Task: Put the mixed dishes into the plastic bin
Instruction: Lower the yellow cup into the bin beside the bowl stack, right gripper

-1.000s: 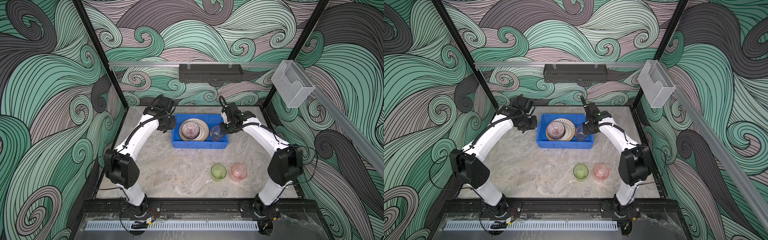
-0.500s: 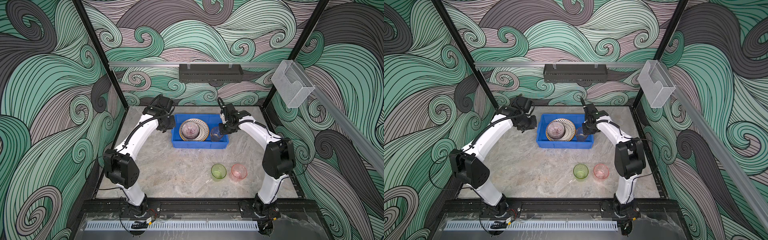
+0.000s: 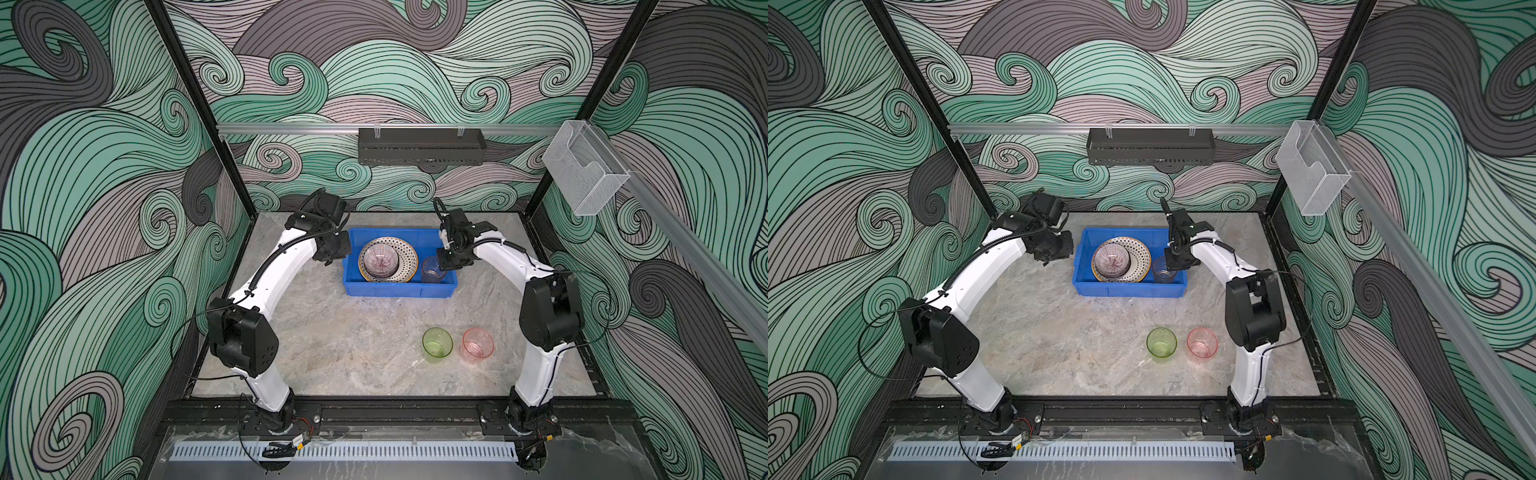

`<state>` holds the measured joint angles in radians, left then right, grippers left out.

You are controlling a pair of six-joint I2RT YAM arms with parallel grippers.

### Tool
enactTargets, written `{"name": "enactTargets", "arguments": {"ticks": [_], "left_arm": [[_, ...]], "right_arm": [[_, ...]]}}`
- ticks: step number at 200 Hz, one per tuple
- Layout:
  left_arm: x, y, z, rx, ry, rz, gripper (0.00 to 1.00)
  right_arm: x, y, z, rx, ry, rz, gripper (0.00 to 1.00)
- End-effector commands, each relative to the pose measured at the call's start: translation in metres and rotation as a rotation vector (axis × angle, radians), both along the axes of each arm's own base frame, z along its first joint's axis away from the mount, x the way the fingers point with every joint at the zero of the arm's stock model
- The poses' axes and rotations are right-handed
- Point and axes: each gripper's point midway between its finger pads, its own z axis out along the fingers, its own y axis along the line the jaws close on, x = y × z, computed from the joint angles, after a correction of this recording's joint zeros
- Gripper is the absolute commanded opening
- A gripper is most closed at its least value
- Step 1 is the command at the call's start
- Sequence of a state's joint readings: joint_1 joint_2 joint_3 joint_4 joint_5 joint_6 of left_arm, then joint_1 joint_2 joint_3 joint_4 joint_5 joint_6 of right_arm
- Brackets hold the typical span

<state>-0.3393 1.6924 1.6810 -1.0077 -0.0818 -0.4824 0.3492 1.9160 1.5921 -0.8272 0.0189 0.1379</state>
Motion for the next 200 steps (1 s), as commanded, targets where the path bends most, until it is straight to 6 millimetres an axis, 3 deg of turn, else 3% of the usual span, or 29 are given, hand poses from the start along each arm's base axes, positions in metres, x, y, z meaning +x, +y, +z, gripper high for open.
{"name": "enactTargets", "arguments": {"ticks": [1, 91, 200], "left_arm": [[-0.001, 0.005, 0.005, 0.0, -0.005, 0.007, 0.22], [-0.002, 0.006, 0.005, 0.005, -0.001, 0.007, 0.22], [-0.006, 0.005, 0.008, -0.011, -0.004, 0.004, 0.22]], "right_arm": [[0.009, 0.0, 0.006, 0.003, -0.023, -0.001, 0.01], [0.007, 0.001, -0.005, 0.009, 0.008, -0.02, 0.07], [0.005, 0.002, 0.01, 0.034, -0.018, -0.023, 0.18]]}}
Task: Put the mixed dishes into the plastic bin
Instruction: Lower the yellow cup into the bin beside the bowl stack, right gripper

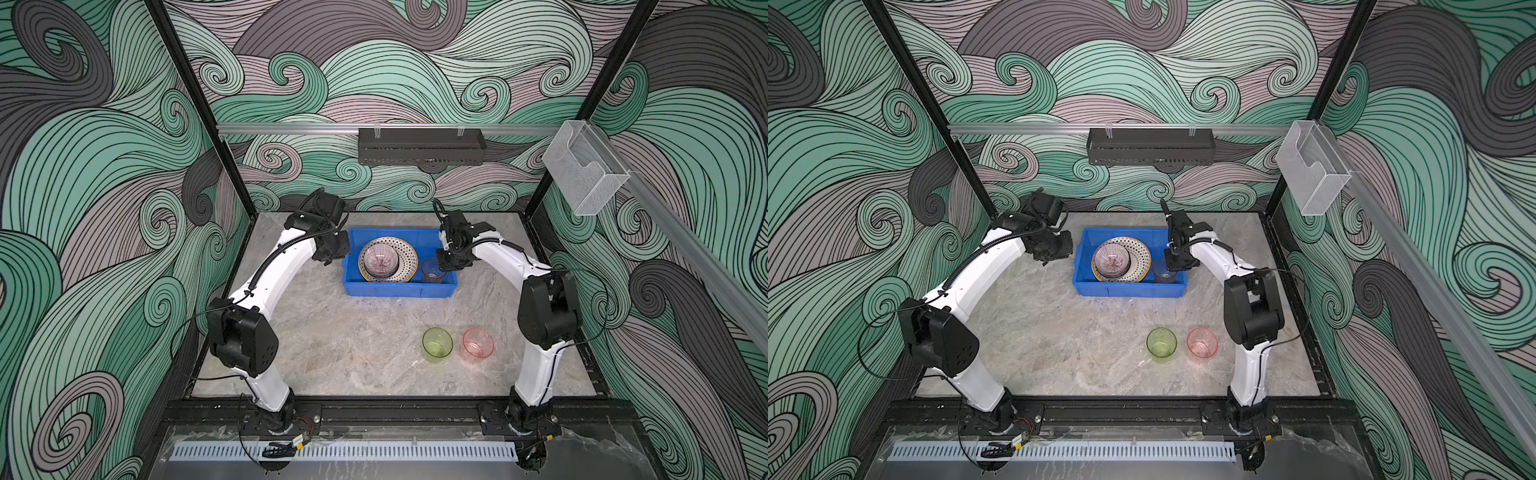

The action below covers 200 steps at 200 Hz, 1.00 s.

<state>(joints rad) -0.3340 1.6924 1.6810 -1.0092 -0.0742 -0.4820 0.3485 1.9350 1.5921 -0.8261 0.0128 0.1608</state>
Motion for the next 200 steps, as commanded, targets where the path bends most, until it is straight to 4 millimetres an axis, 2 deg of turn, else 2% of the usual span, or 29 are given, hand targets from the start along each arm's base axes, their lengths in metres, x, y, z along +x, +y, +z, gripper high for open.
{"name": "enactTargets", "arguments": {"ticks": [1, 27, 52, 120, 200], "left_arm": [[-0.007, 0.005, 0.009, -0.005, -0.008, 0.002, 0.22], [-0.008, 0.005, 0.01, -0.007, -0.012, 0.002, 0.22], [-0.01, 0.005, 0.012, -0.01, -0.014, -0.001, 0.22], [-0.015, 0.005, 0.019, -0.027, -0.031, -0.005, 0.22], [-0.02, 0.006, 0.026, -0.039, -0.085, -0.026, 0.22]], "right_arm": [[0.005, 0.002, 0.017, 0.027, -0.038, -0.002, 0.18], [0.004, 0.002, 0.024, 0.038, -0.049, -0.003, 0.19], [0.002, 0.004, 0.034, 0.057, -0.069, 0.002, 0.26], [-0.004, 0.004, 0.058, 0.086, -0.116, 0.002, 0.26], [-0.021, 0.0, 0.072, 0.107, -0.14, 0.009, 0.27]]}}
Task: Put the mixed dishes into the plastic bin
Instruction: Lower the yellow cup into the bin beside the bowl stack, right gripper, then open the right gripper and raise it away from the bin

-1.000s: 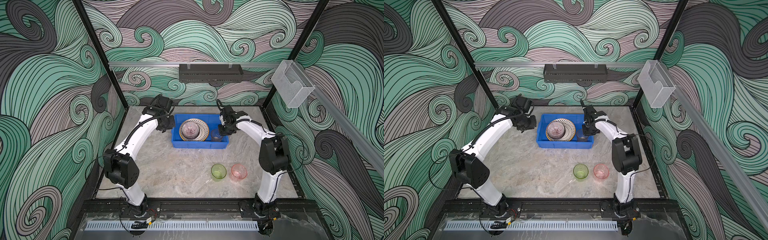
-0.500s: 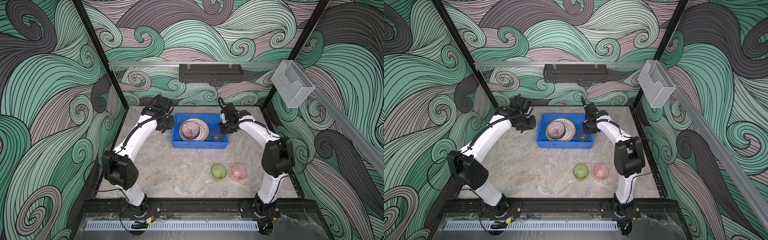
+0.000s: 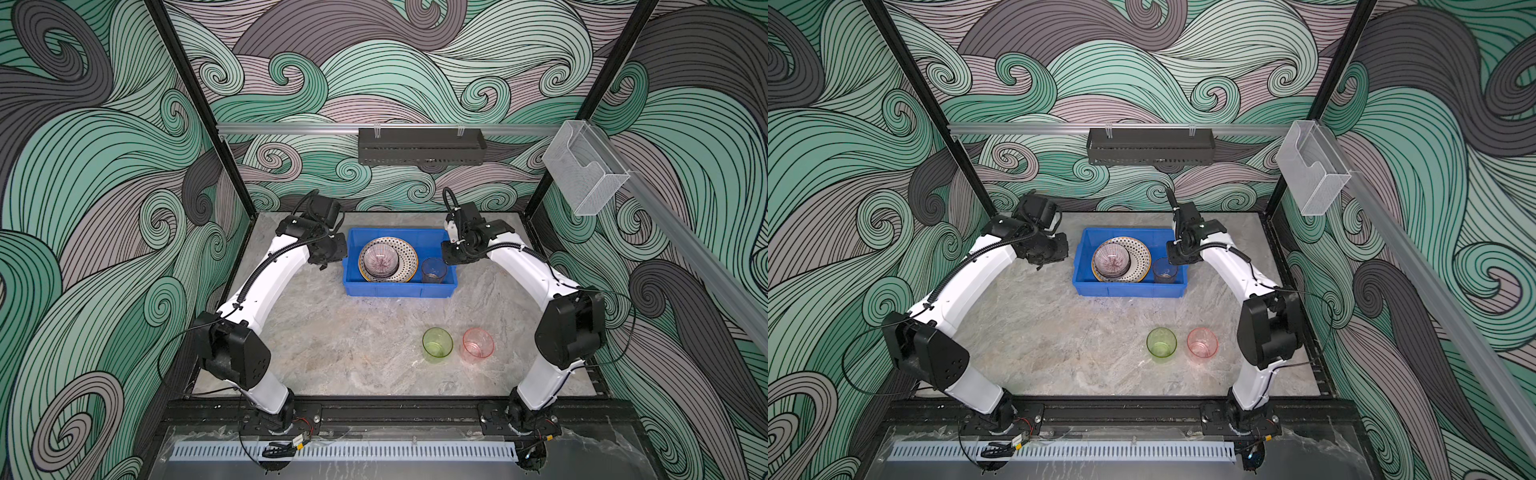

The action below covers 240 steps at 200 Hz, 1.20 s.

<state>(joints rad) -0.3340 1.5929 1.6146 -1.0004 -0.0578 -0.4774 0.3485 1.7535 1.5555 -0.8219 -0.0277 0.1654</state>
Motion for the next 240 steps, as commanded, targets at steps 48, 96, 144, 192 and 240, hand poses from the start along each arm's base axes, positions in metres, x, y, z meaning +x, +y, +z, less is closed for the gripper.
{"name": "enactTargets", "arguments": {"ticks": [48, 96, 144, 192, 240], "left_arm": [[-0.001, 0.002, 0.014, -0.02, -0.08, -0.021, 0.22], [0.0, 0.001, 0.011, -0.021, -0.072, -0.026, 0.22], [0.001, -0.002, 0.007, -0.03, -0.068, -0.031, 0.22], [0.003, -0.006, 0.006, -0.043, -0.067, -0.041, 0.22], [0.002, -0.005, 0.005, -0.038, -0.065, -0.049, 0.22]], "right_arm": [[-0.023, -0.008, 0.016, 0.029, -0.028, -0.006, 0.28], [-0.048, -0.014, 0.016, 0.049, -0.017, -0.027, 0.28], [-0.074, -0.021, 0.024, 0.074, -0.025, -0.035, 0.3], [-0.082, -0.025, 0.024, 0.069, -0.014, -0.044, 0.31], [-0.1, -0.033, 0.02, 0.058, 0.018, -0.064, 0.31]]}}
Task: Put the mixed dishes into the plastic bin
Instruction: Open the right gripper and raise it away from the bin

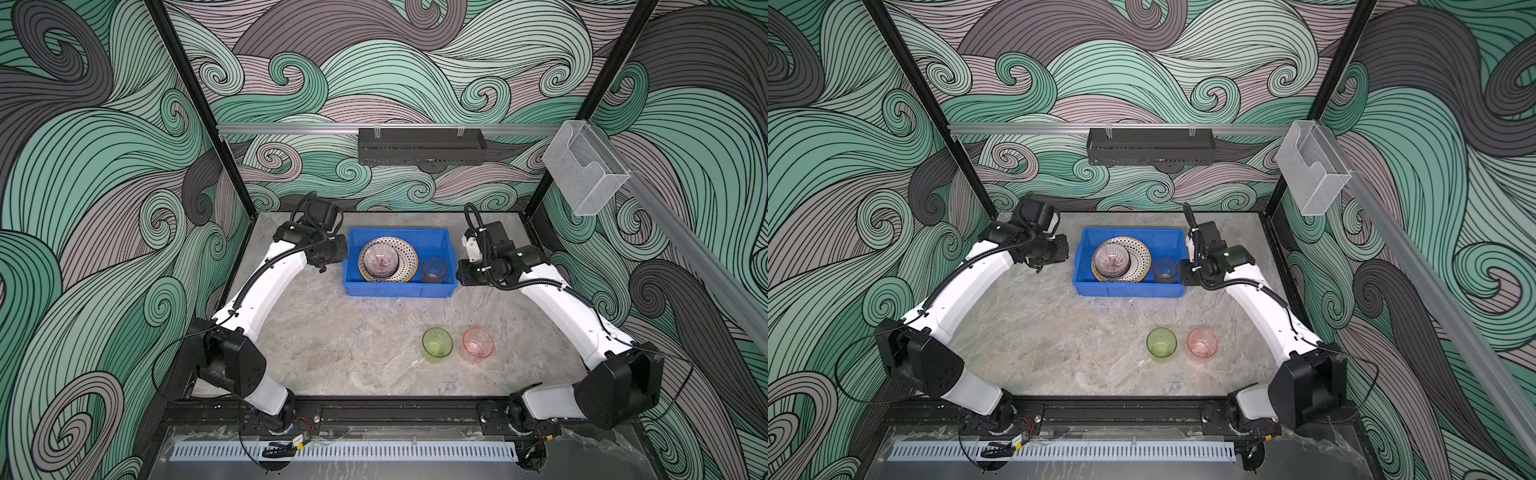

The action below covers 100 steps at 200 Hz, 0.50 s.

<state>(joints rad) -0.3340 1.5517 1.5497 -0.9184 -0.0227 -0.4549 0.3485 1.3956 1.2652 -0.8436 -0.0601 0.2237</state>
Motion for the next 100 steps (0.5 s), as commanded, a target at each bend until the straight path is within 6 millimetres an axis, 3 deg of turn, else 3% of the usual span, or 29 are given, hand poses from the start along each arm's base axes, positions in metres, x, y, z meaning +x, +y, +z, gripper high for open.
{"name": "enactTargets", "arguments": {"ticks": [1, 100], "left_arm": [[0.001, 0.001, 0.004, -0.002, -0.017, -0.012, 0.22], [0.005, -0.006, 0.002, -0.021, -0.003, -0.037, 0.22]], "right_arm": [[-0.018, -0.009, -0.004, -0.009, 0.043, -0.026, 0.31], [-0.078, -0.036, -0.015, -0.051, 0.152, -0.099, 0.33]]}}
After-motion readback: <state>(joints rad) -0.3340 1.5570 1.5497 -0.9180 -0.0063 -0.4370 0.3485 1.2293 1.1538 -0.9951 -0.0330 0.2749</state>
